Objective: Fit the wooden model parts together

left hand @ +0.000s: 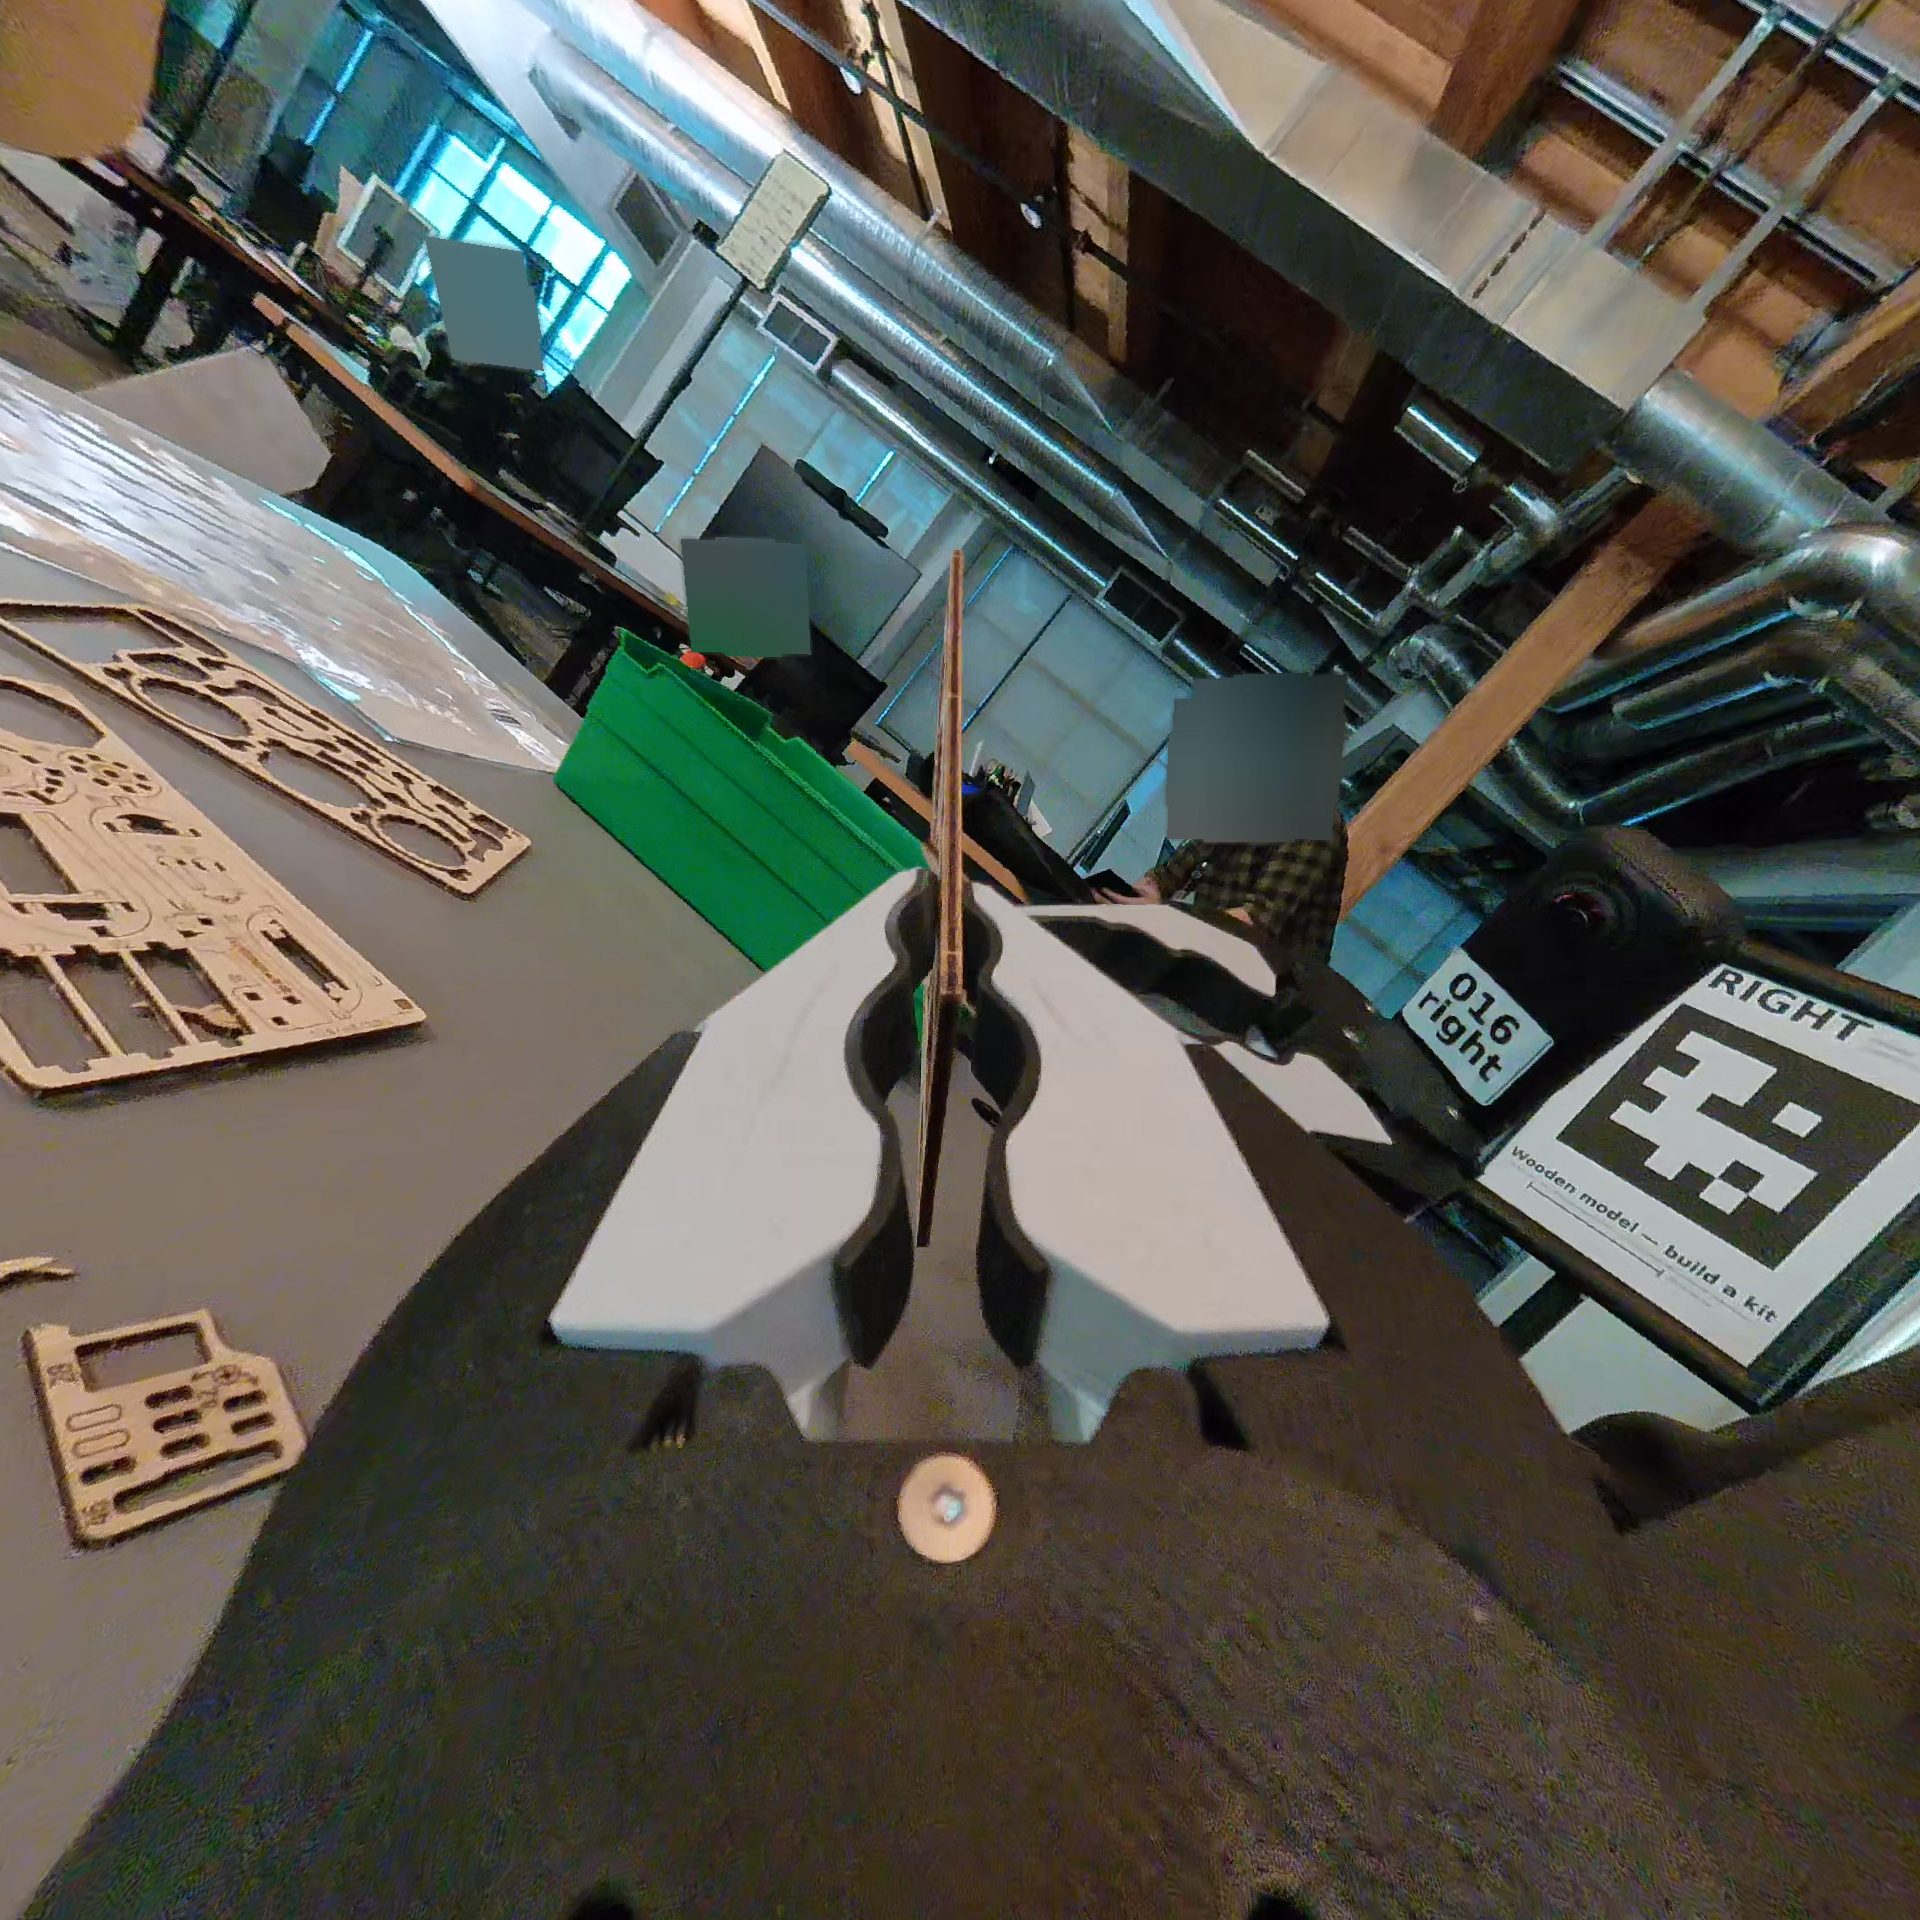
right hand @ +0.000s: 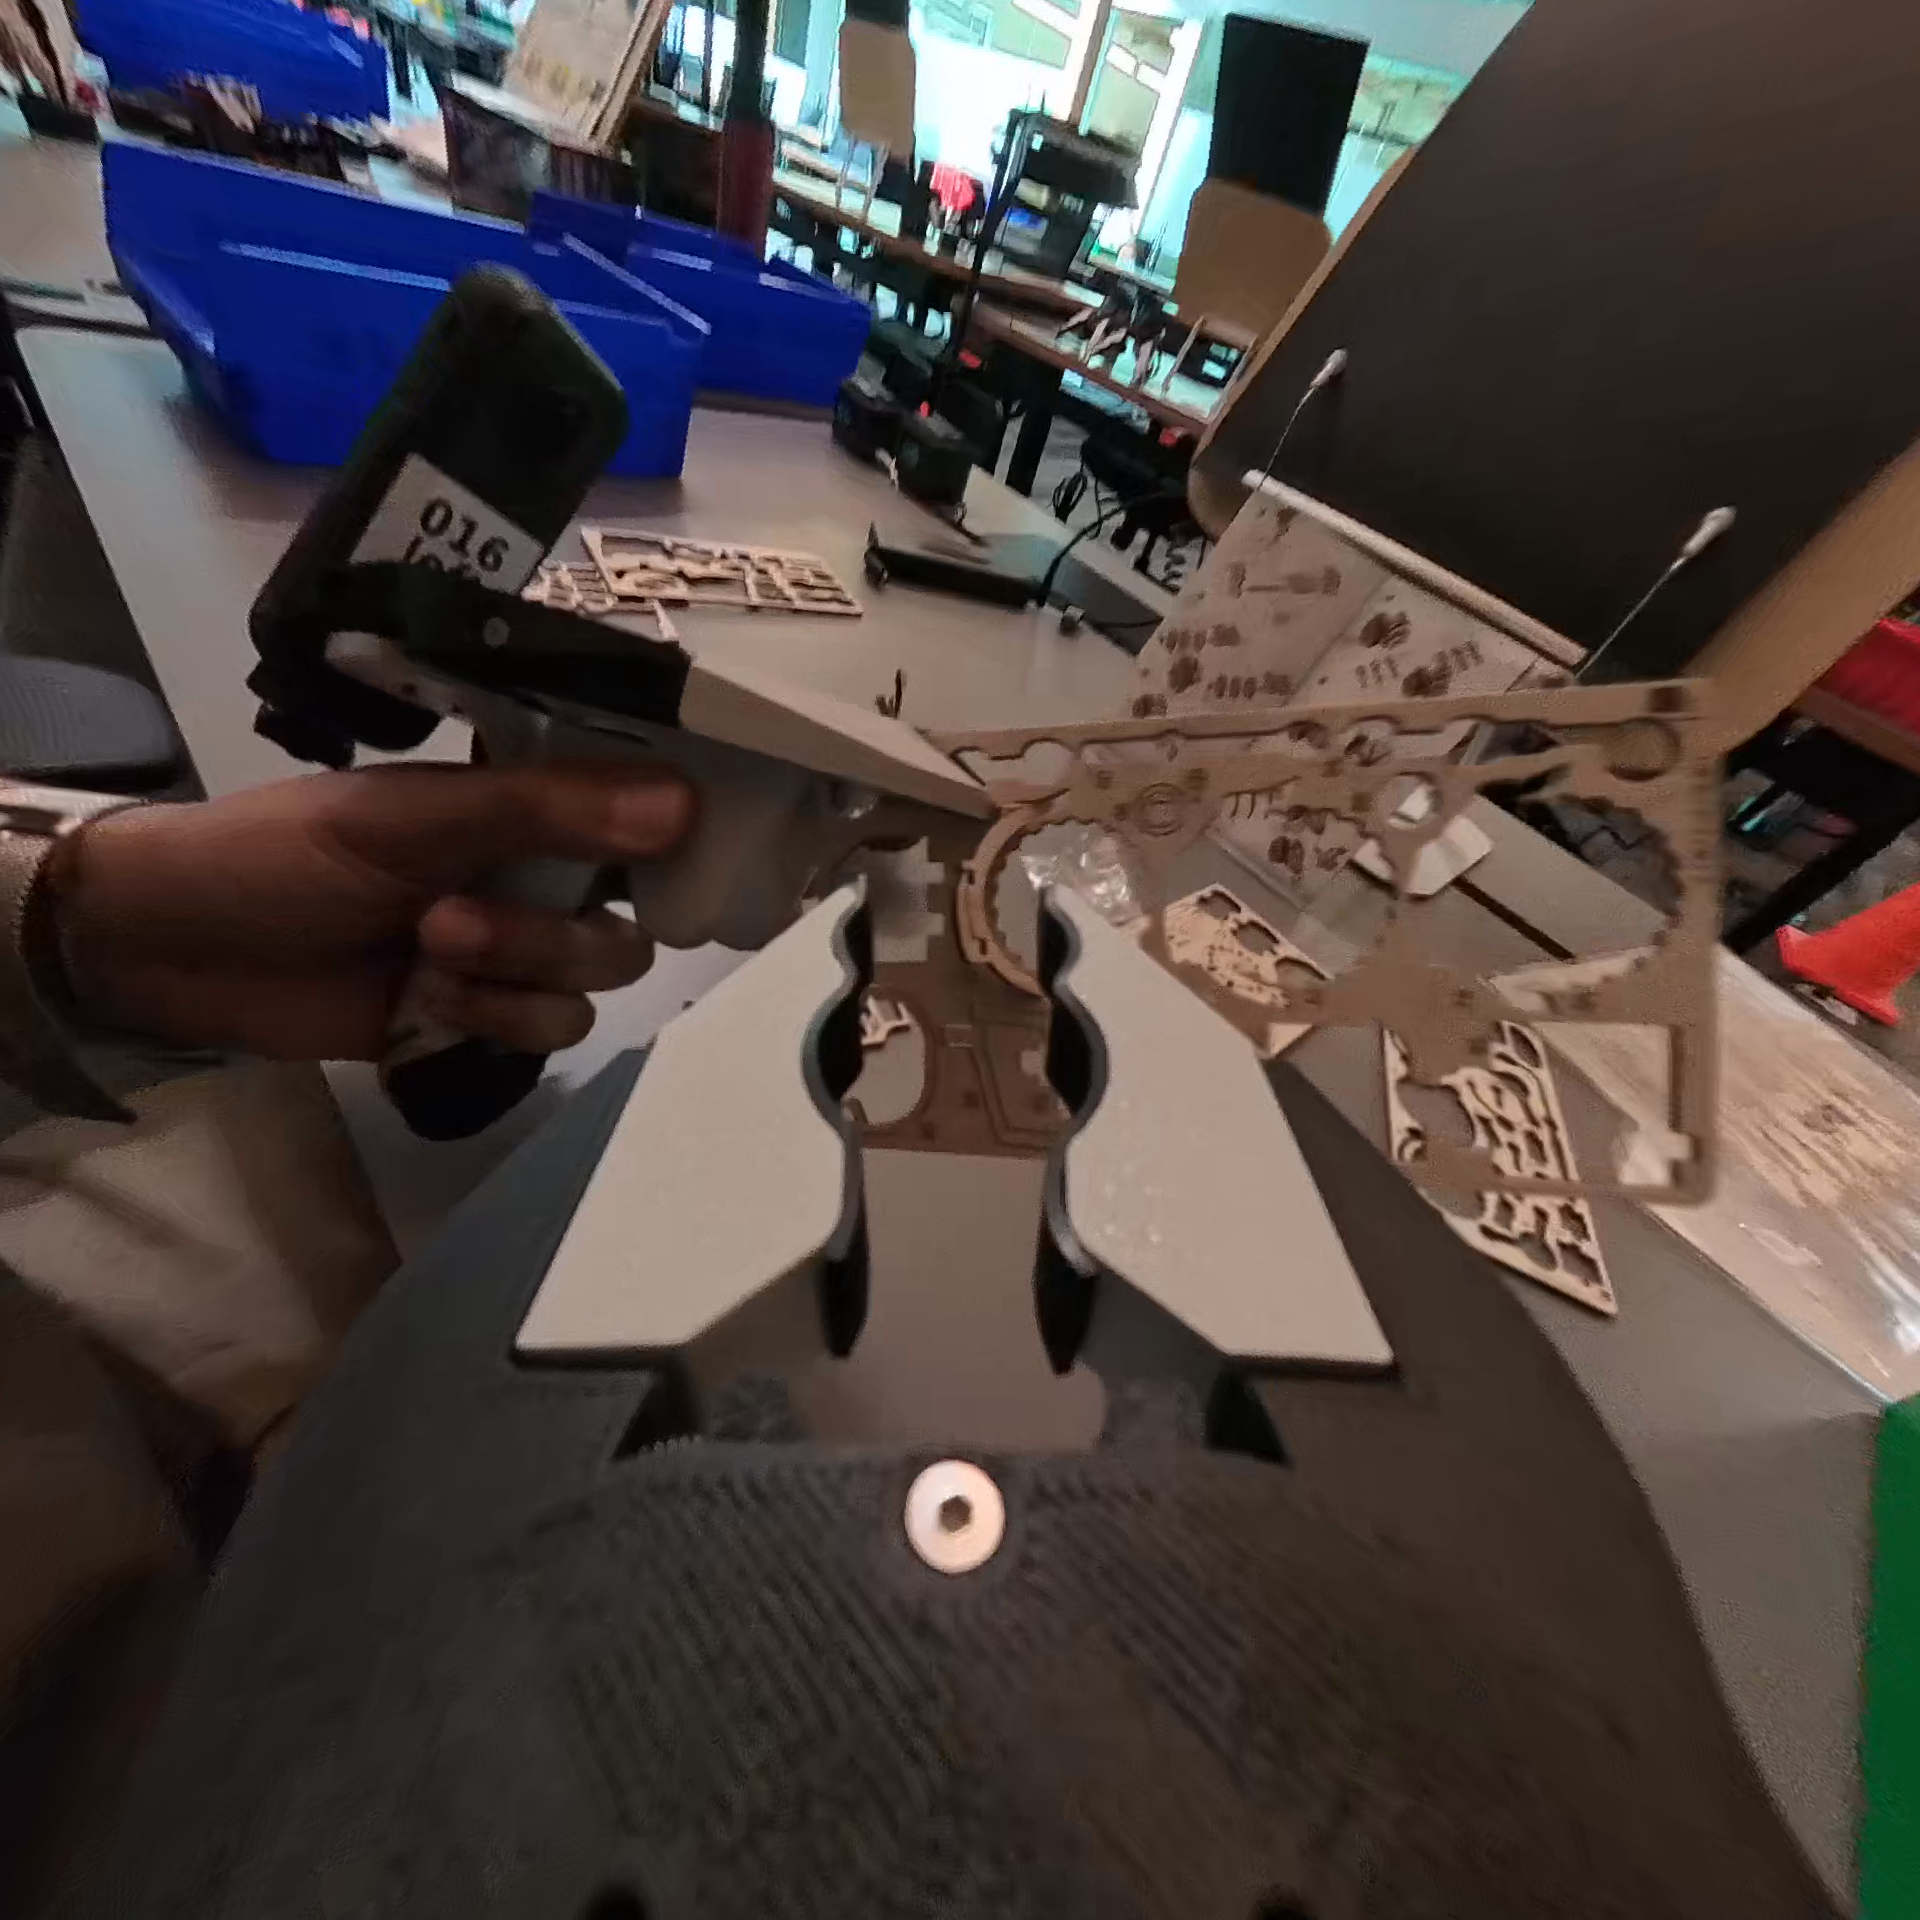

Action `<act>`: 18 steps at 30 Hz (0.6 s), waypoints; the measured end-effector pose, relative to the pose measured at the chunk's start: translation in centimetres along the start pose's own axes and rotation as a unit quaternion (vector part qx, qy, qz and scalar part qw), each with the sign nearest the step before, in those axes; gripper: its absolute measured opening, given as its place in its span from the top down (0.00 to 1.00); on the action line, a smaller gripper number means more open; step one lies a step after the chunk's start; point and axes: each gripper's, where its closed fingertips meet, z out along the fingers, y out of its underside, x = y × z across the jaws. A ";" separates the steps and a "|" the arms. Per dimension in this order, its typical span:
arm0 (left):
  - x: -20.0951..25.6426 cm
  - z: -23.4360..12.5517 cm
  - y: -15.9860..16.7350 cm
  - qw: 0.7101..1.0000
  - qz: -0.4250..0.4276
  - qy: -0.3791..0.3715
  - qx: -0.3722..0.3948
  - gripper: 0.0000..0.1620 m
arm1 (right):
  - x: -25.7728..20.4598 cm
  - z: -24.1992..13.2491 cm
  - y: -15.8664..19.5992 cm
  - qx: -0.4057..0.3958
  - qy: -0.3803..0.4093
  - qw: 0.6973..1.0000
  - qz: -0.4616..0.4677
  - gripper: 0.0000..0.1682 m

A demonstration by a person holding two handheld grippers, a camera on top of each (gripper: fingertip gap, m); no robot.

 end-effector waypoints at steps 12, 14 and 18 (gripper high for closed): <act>0.7 0.4 0.6 1.000 0.017 0.013 -0.004 1.00 | 0.0 0.0 0.3 -0.007 -0.020 0.999 0.042 0.97; 0.6 0.4 0.7 1.000 -0.004 0.017 0.001 1.00 | 0.0 0.0 0.4 -0.007 -0.023 0.998 0.050 0.97; 0.4 0.4 0.9 0.999 -0.024 0.024 -0.005 1.00 | -0.6 0.0 0.7 -0.012 -0.049 0.998 0.042 0.97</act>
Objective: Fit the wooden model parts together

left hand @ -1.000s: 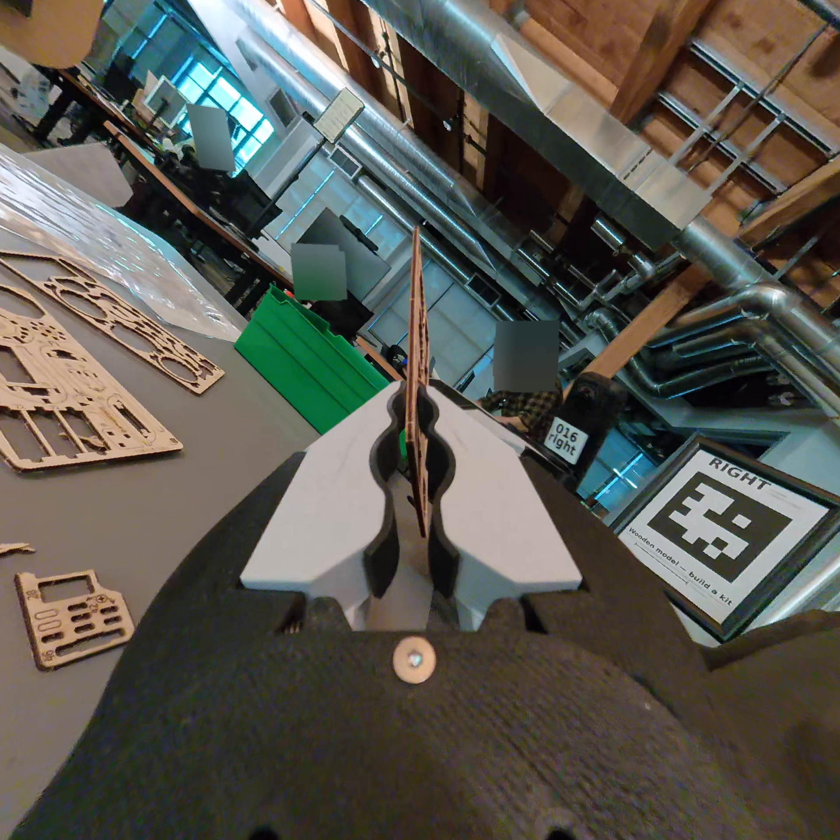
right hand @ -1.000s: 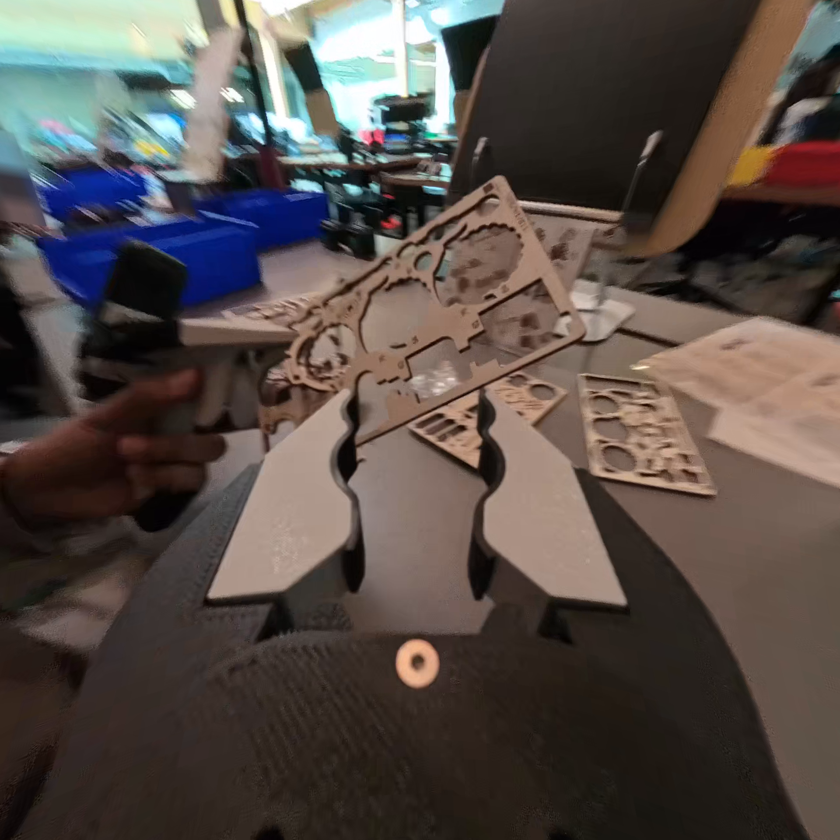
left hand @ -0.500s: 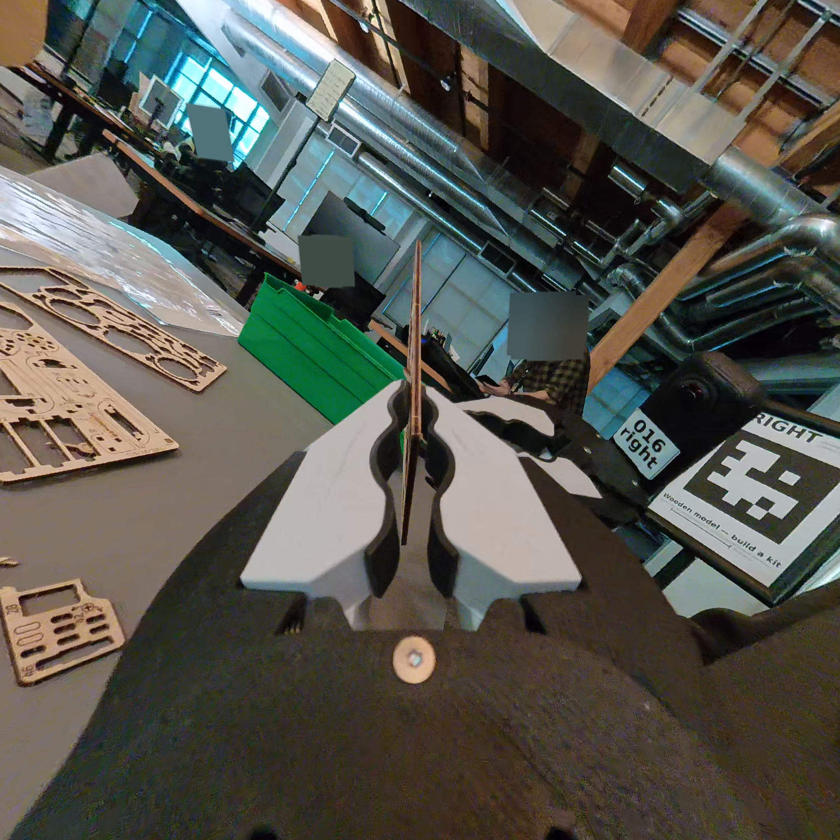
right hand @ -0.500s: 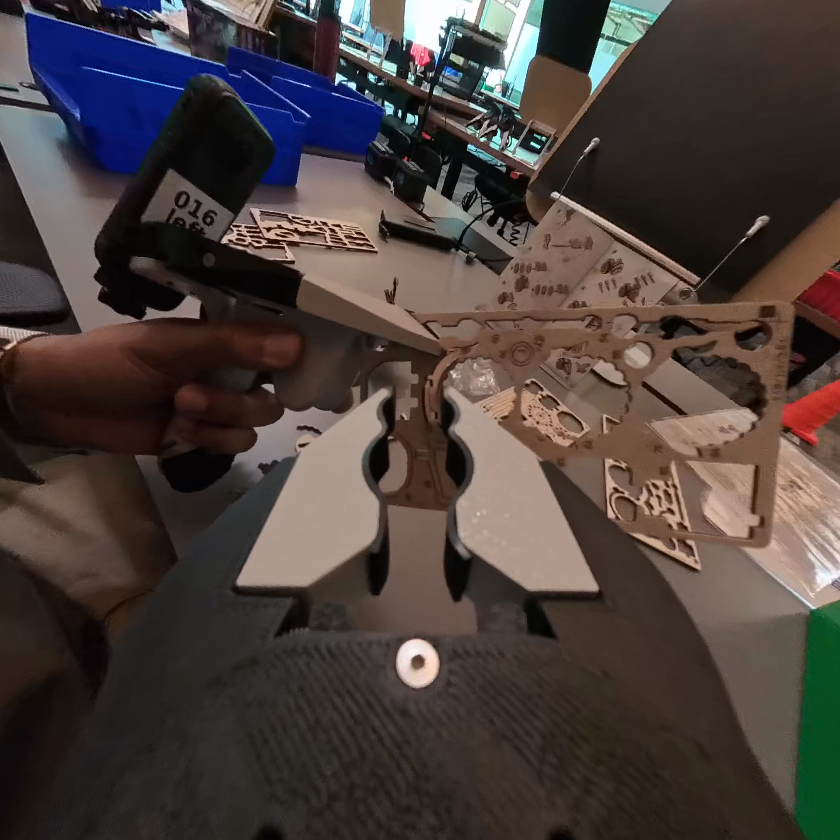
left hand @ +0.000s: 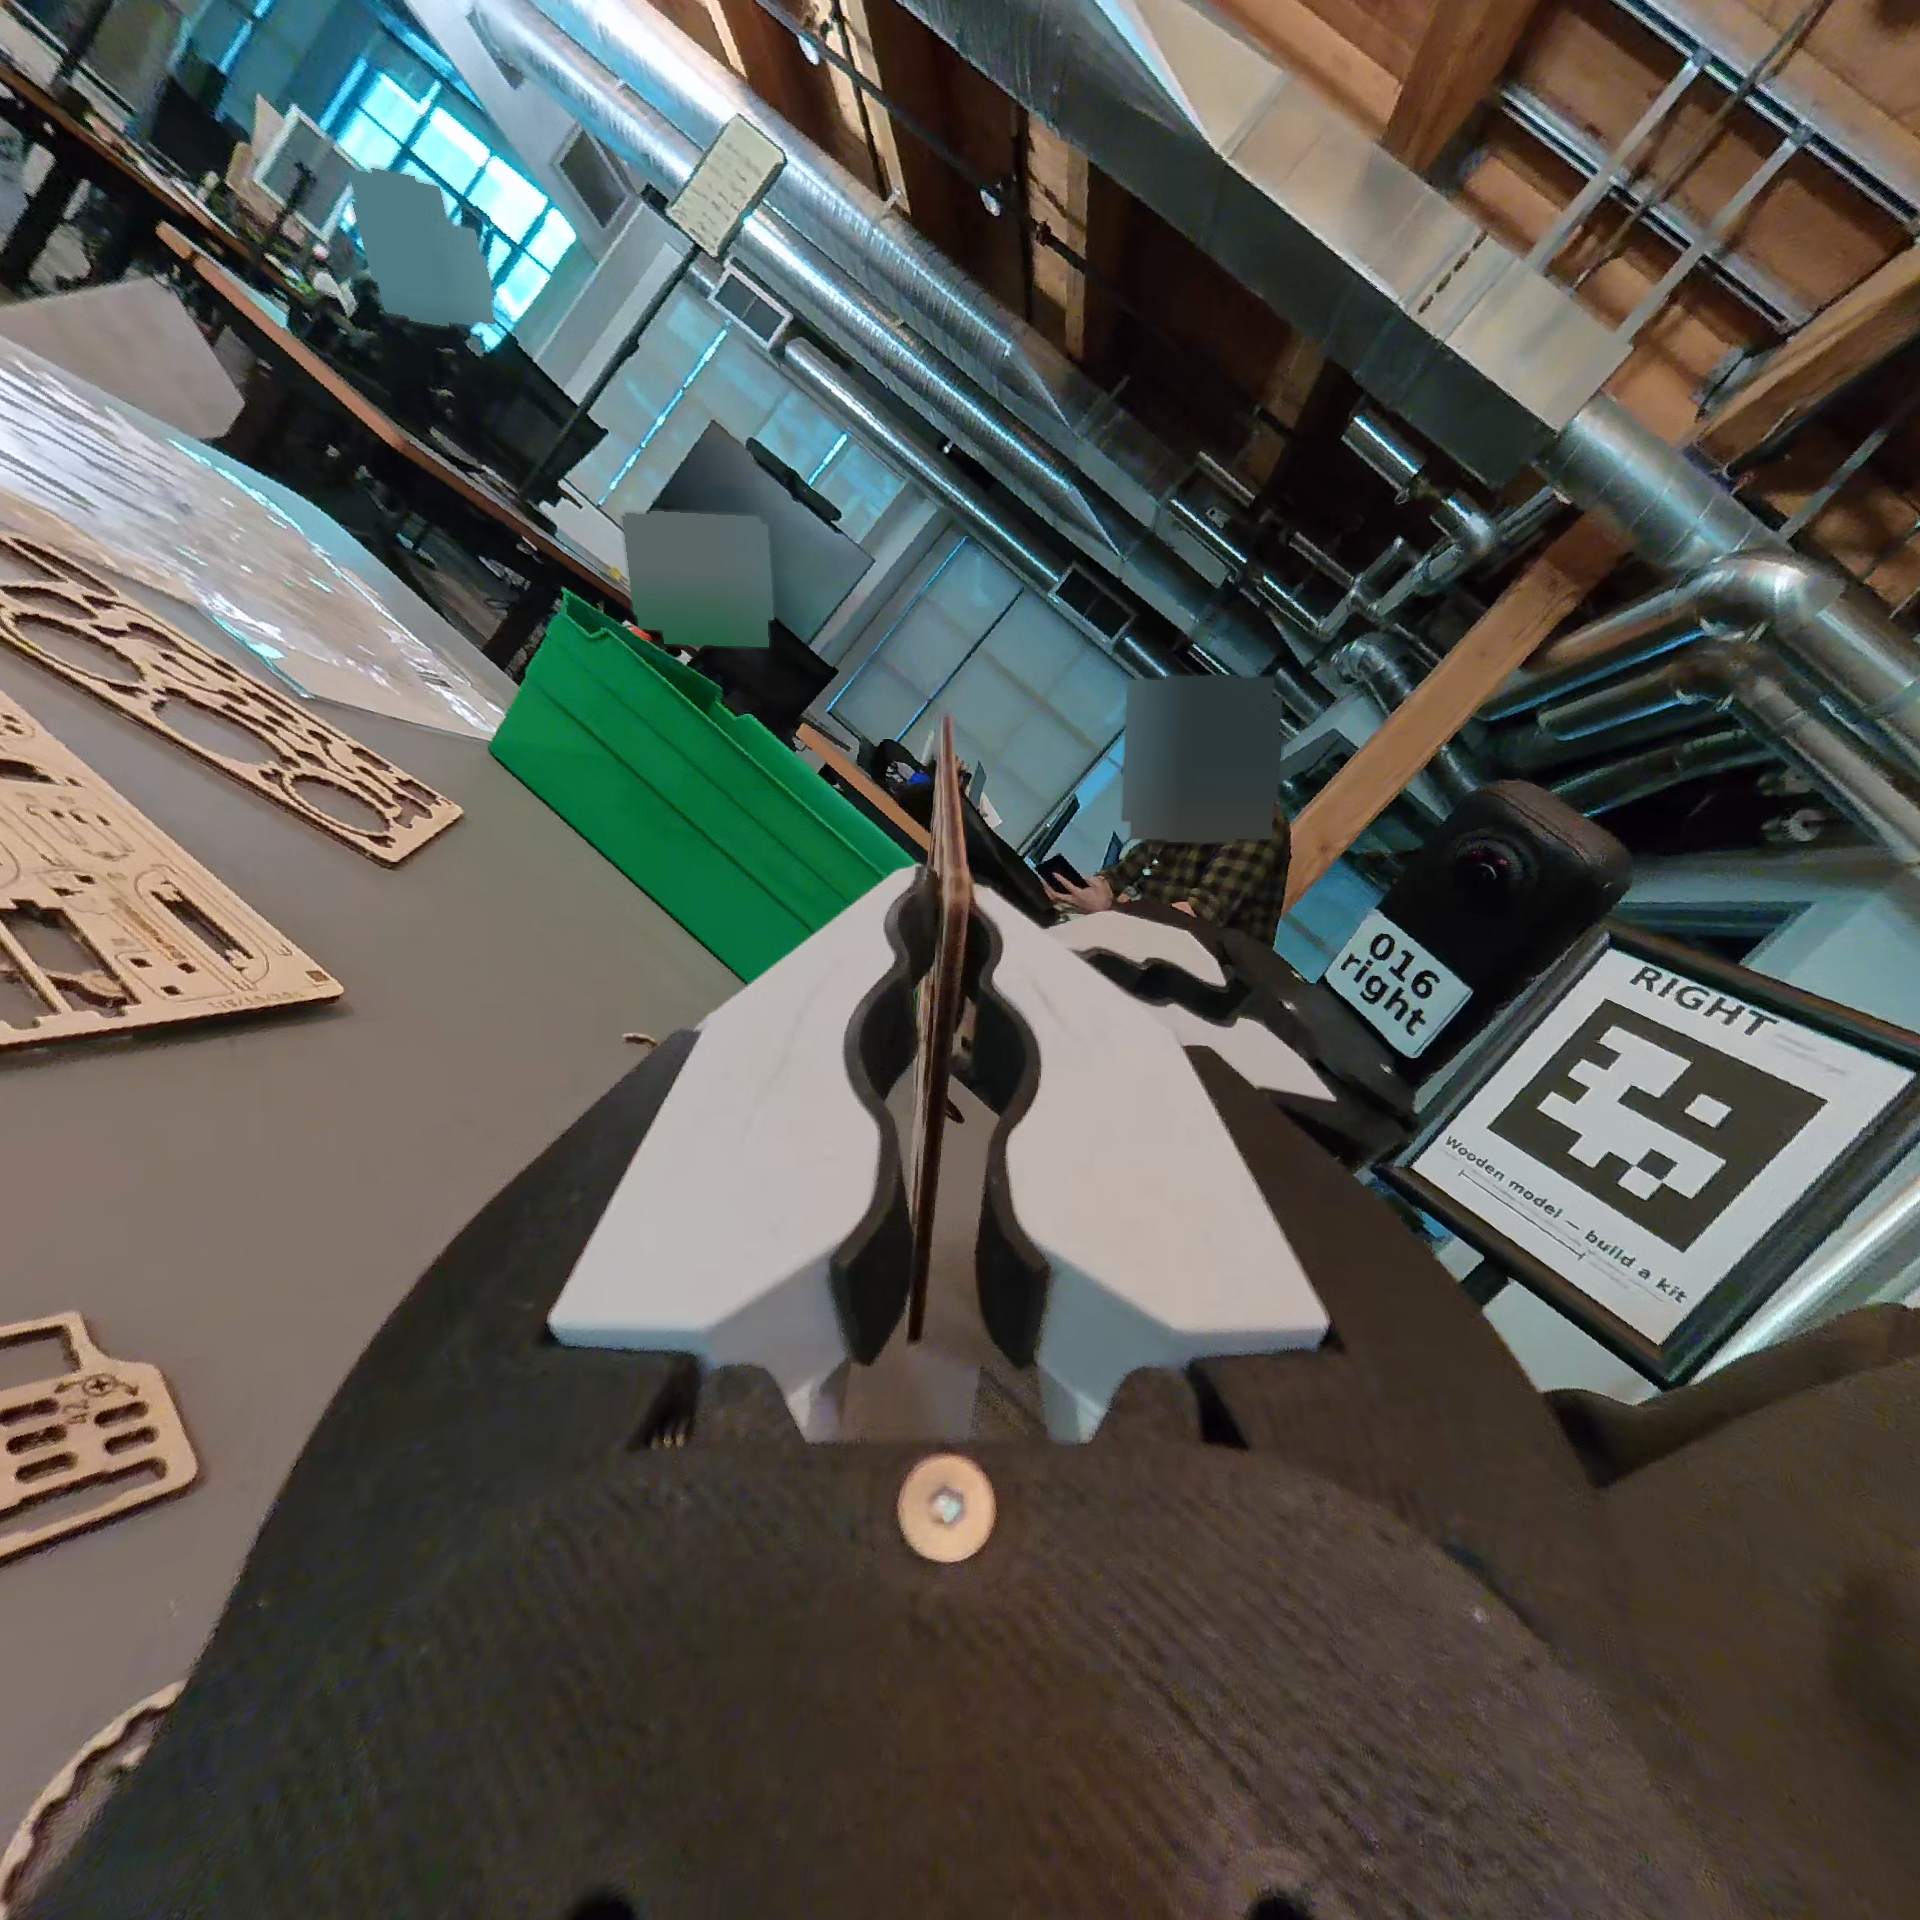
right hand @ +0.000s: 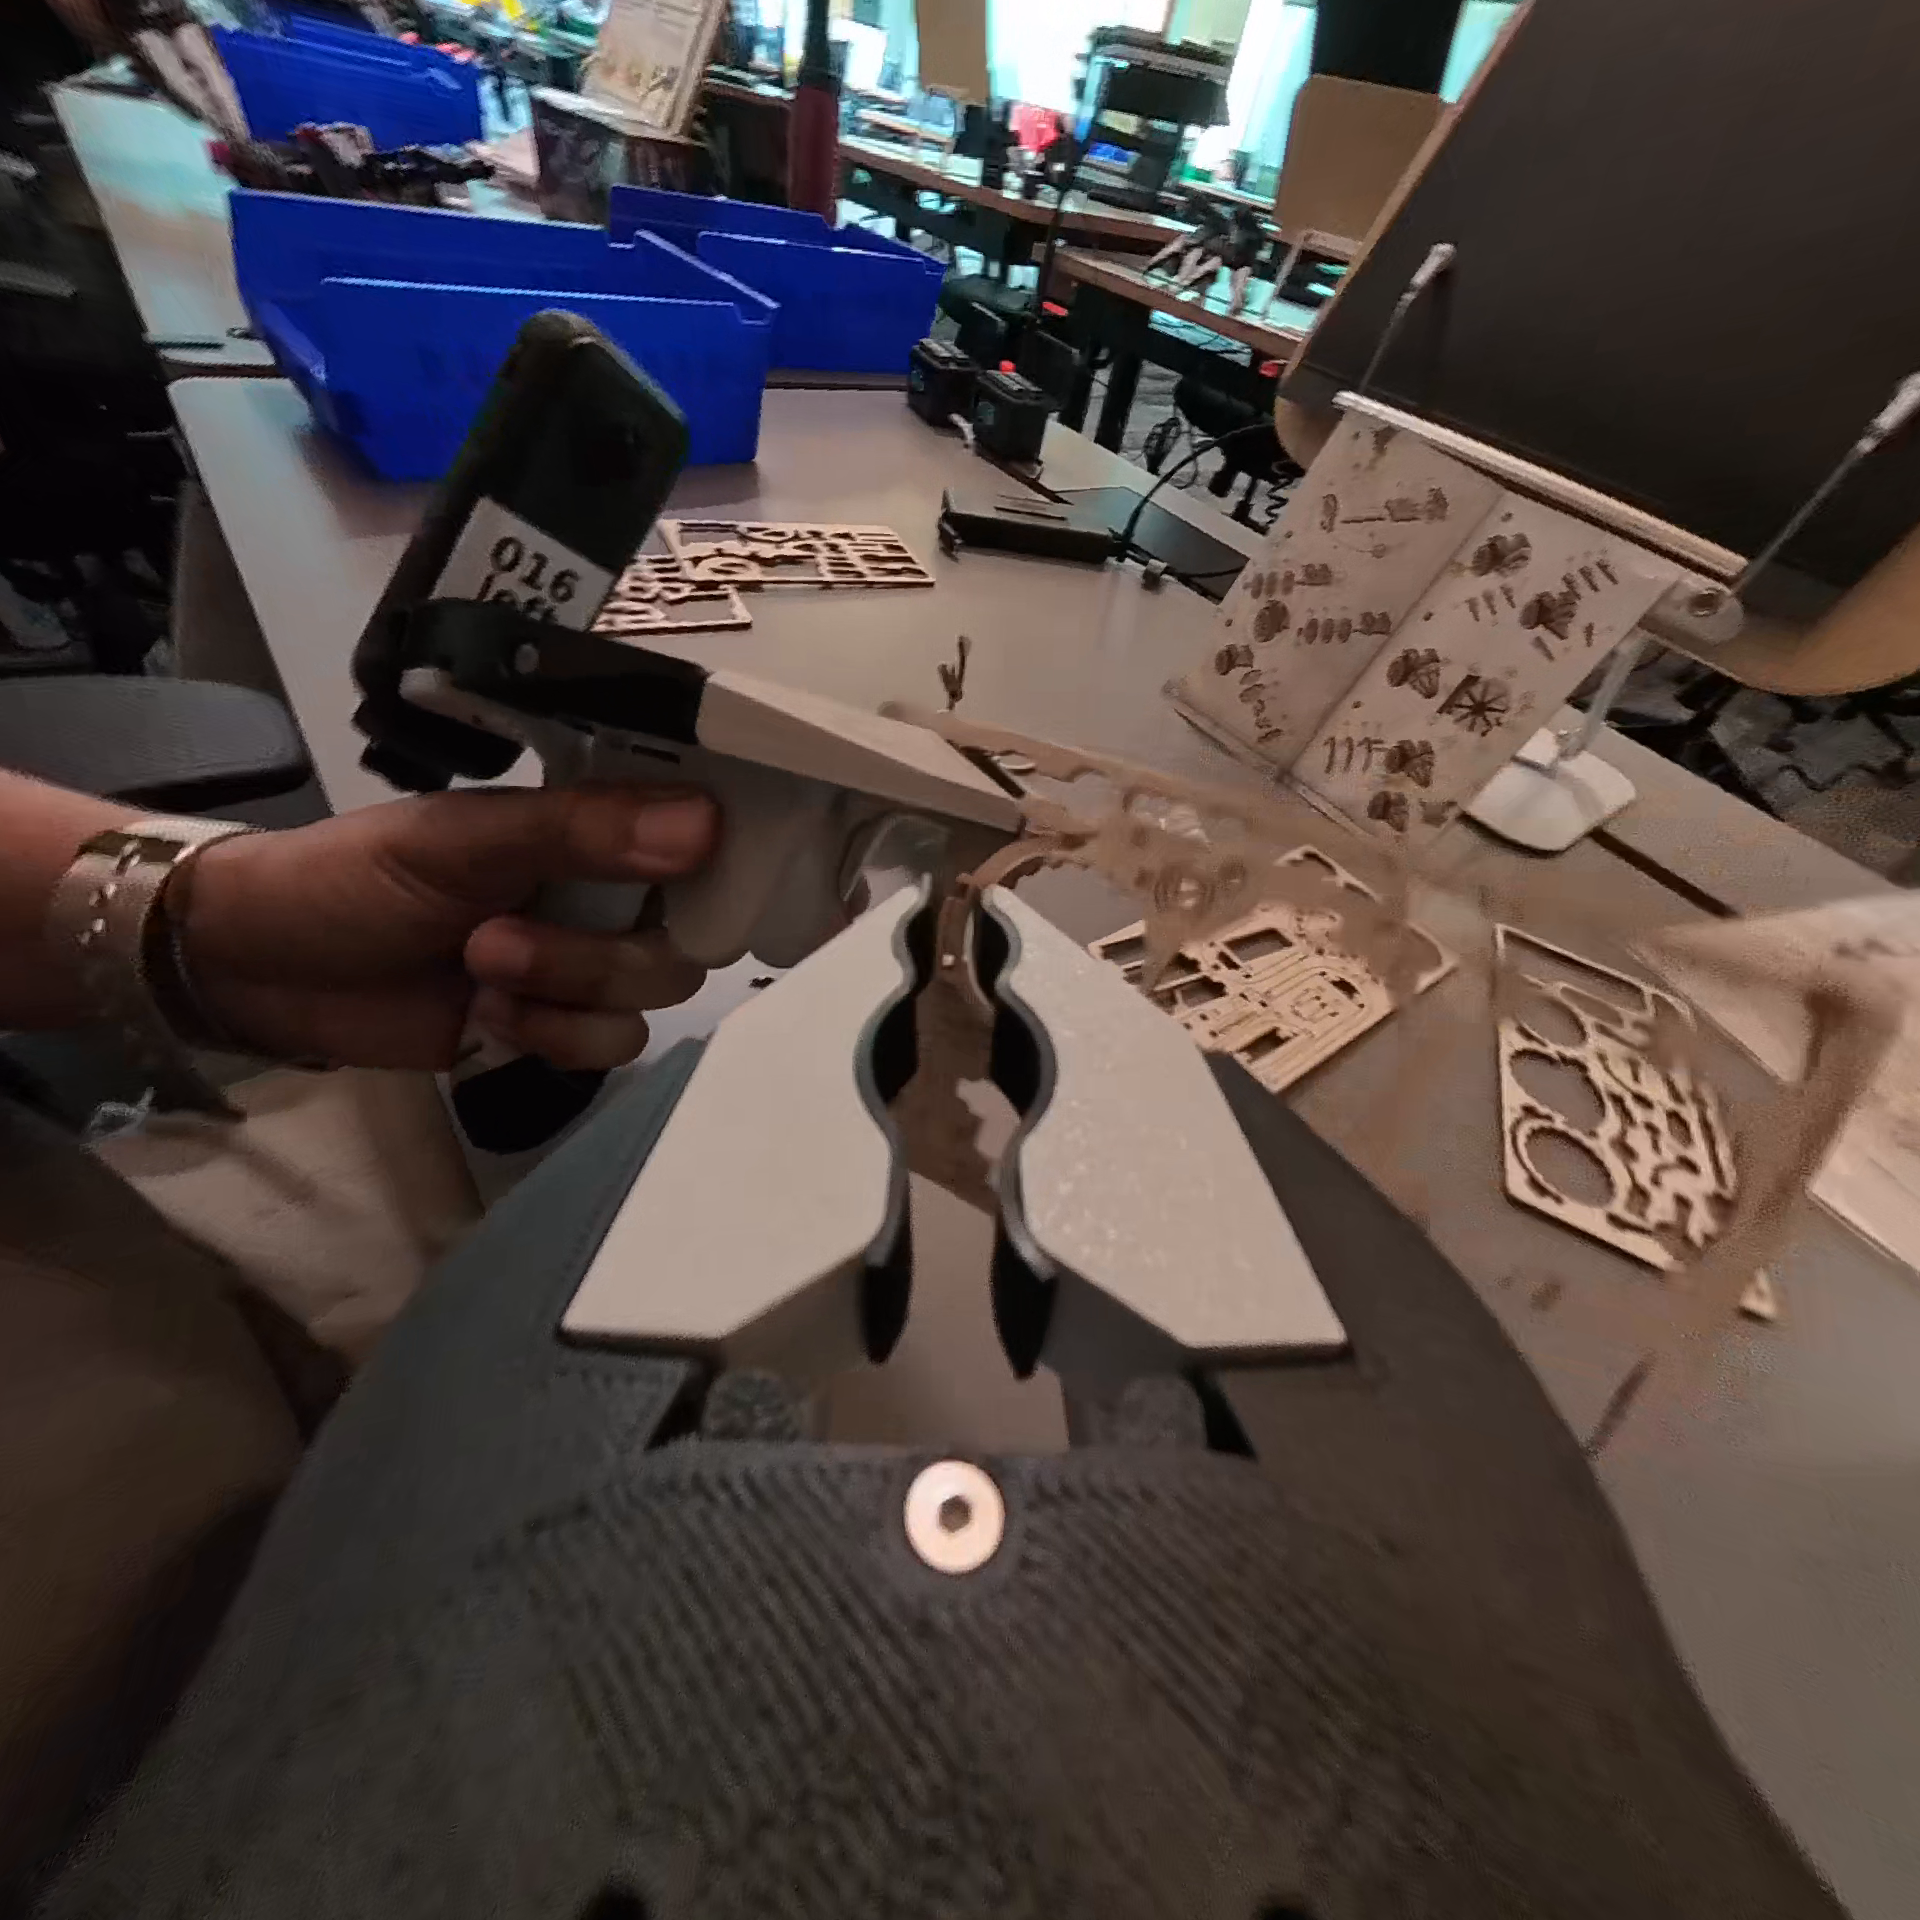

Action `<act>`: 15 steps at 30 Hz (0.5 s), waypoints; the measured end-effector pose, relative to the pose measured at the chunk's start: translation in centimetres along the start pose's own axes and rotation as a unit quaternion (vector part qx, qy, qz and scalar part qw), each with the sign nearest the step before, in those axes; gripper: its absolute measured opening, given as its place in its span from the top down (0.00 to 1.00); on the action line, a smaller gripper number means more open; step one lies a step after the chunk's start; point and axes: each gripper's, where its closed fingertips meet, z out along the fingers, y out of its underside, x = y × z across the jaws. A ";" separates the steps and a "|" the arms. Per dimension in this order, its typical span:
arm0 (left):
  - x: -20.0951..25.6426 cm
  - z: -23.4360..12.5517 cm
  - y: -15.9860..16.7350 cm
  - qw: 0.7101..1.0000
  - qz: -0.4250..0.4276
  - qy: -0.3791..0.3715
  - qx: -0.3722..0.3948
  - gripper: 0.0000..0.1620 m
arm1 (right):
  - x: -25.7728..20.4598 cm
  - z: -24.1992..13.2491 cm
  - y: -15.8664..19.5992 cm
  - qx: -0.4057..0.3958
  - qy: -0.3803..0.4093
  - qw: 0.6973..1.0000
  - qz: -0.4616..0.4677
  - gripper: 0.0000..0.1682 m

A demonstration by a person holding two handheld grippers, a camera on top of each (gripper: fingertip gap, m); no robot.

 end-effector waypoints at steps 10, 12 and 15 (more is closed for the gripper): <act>-0.2 0.5 0.4 0.997 -0.068 0.021 -0.005 1.00 | -0.4 0.0 0.2 0.023 -0.057 0.997 0.038 0.98; 0.0 0.7 0.4 0.997 -0.069 0.024 -0.011 1.00 | -0.7 -0.1 0.1 0.032 -0.082 0.995 0.052 1.00; 0.0 1.2 1.6 0.996 -0.066 0.020 -0.051 1.00 | -1.8 0.4 -0.3 0.026 -0.092 0.994 0.050 1.00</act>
